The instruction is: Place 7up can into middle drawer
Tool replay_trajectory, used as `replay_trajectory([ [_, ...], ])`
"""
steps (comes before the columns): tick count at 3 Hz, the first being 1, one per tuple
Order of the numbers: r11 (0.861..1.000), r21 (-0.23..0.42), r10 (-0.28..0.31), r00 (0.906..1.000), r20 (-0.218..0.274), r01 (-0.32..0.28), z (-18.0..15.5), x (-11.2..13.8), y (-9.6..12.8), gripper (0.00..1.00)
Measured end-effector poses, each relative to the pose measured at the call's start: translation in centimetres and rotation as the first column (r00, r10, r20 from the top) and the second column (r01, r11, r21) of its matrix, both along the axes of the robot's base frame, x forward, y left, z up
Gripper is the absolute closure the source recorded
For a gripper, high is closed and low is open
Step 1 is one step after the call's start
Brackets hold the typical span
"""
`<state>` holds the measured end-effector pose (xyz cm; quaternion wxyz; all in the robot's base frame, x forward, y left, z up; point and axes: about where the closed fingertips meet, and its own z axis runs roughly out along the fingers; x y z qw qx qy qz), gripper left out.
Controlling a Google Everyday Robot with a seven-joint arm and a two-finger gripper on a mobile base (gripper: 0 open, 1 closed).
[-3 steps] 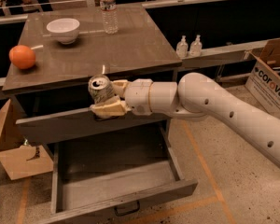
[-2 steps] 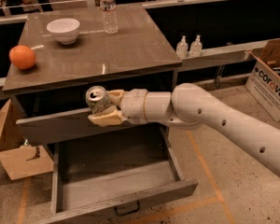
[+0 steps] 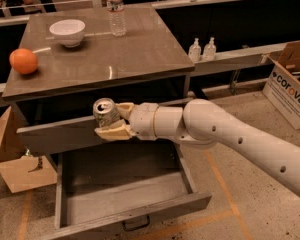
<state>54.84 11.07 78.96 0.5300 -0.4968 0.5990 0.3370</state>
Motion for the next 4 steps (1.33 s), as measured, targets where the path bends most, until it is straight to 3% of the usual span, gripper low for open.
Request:
replay_trajectory([
  [1,0.999,0.035,-0.009,0.9992,-0.038,0.01,-3.1,-1.9,-0.4,1.0],
  [2,0.997,0.071,0.022,0.9985,-0.05,-0.019,-6.2,-3.3,-0.5,1.0],
  [4,0.987,0.126,0.11,0.9912,-0.073,-0.101,-11.3,-3.6,0.7,1.0],
])
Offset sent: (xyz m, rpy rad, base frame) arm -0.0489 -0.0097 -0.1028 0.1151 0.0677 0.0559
